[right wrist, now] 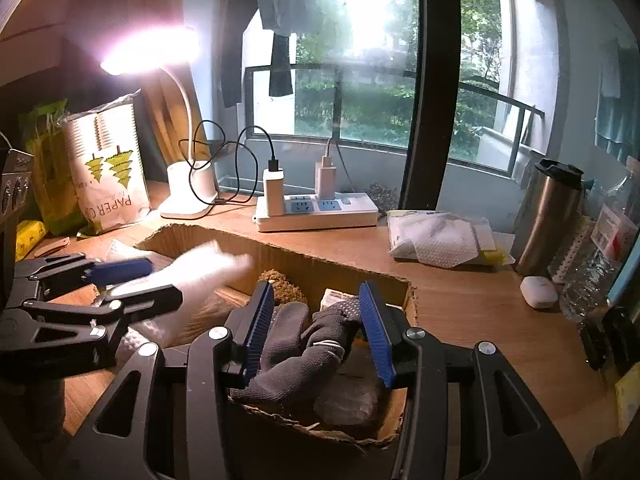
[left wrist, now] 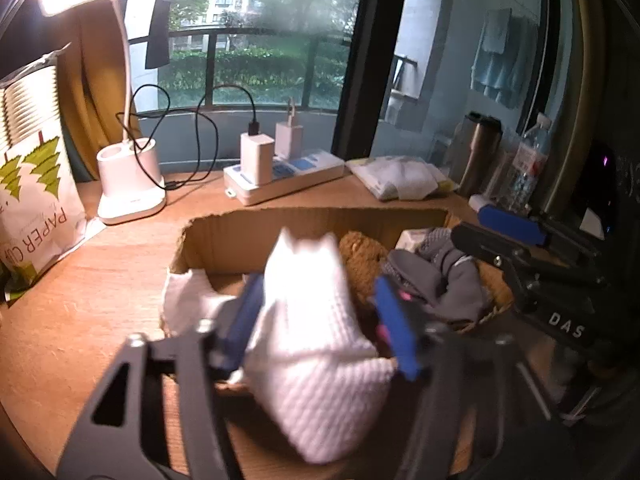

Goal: Organize soft objects
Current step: 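Open the left tool to drop the cloth into the box while the right tool releases the gloves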

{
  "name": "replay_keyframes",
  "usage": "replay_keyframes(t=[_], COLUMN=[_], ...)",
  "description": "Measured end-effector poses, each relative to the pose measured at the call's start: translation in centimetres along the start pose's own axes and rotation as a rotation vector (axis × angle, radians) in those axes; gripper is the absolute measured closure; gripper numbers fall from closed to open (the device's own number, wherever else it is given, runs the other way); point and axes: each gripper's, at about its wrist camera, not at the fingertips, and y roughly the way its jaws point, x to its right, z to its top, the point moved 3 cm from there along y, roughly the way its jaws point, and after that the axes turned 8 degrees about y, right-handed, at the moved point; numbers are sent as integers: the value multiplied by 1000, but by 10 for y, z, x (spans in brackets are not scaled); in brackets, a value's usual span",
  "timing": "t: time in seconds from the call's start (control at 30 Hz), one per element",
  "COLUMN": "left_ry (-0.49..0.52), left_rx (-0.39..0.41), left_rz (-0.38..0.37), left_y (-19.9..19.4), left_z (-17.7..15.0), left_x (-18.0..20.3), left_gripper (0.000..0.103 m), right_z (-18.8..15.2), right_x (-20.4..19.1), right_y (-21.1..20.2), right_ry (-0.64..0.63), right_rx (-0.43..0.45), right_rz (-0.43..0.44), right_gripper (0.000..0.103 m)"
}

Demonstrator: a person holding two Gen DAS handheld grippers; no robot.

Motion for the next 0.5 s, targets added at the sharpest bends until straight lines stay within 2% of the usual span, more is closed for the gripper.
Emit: replay_keyframes(t=[0.23,0.5], left_ry=[-1,-8], left_rx=[31,79], left_rz=[13,22], left_y=[-12,-33], left_z=[3,10], left_x=[0,2], left_gripper=[39,26], right_z=[3,6], right_x=[2,1], right_y=[-13,-32], right_ry=[3,4], right_rx=[25,48], right_rz=[-15,-15], right_gripper=[55,55])
